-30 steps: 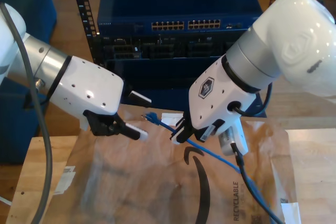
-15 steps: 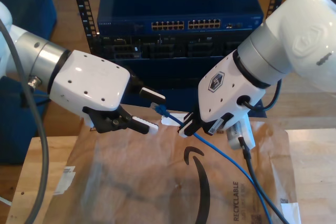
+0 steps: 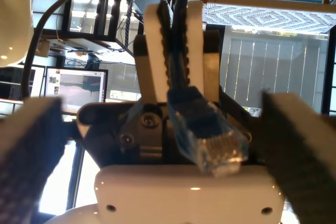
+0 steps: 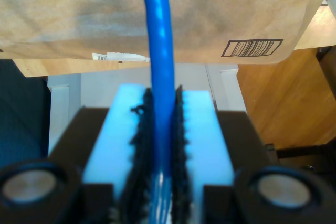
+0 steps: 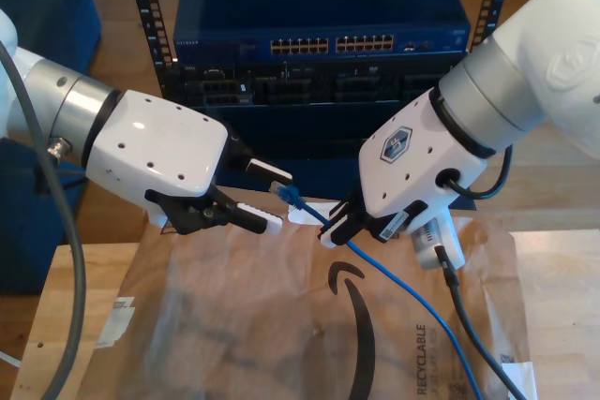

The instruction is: Grab the cable and plug it in

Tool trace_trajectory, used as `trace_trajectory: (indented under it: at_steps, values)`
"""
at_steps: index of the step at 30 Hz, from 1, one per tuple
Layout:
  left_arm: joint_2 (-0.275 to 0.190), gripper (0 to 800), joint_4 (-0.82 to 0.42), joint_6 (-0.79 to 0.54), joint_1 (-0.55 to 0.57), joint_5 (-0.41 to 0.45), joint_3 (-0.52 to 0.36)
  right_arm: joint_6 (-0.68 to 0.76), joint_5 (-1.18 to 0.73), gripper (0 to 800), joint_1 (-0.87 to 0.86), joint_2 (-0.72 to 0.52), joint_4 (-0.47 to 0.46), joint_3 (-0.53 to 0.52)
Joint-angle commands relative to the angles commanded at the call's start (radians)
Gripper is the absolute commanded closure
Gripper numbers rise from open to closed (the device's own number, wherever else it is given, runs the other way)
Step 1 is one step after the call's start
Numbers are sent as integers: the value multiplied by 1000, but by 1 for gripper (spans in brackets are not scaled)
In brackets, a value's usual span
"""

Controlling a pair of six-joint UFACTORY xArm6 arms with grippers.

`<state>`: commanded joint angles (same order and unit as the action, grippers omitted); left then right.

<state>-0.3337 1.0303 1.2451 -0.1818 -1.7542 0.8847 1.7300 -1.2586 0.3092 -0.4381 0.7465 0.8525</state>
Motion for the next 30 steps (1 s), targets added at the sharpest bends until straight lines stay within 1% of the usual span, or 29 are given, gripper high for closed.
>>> trace_trajectory:
  at_steps: [2, 6, 10, 13, 16, 25, 27, 30]
  values:
    - [2, 410, 5, 0, -5, 0, 0, -2, 0, 797, 0, 0, 0, 0]
    - [5, 438, 43, 2, -12, 0, 2, -2, 0, 797, 0, 0, -2, 0]
    - [11, 464, 44, 5, -20, -2, 2, -2, 2, 797, 0, -2, -2, 0]
    - [21, 469, 43, 12, -25, -2, 2, -2, 2, 797, 0, -3, -2, 0]
    - [41, 490, 44, 49, -32, -3, 2, -3, 2, 797, 0, -3, -2, -2]
    - [43, 493, 44, 55, -32, -8, 2, -8, 3, 797, 0, -2, -2, -3]
    - [43, 508, 44, 55, -34, -9, 2, -11, 3, 797, 0, -2, -2, -3]
    - [43, 508, 44, 55, -38, -9, 2, -11, 3, 797, -2, 0, -2, -2]
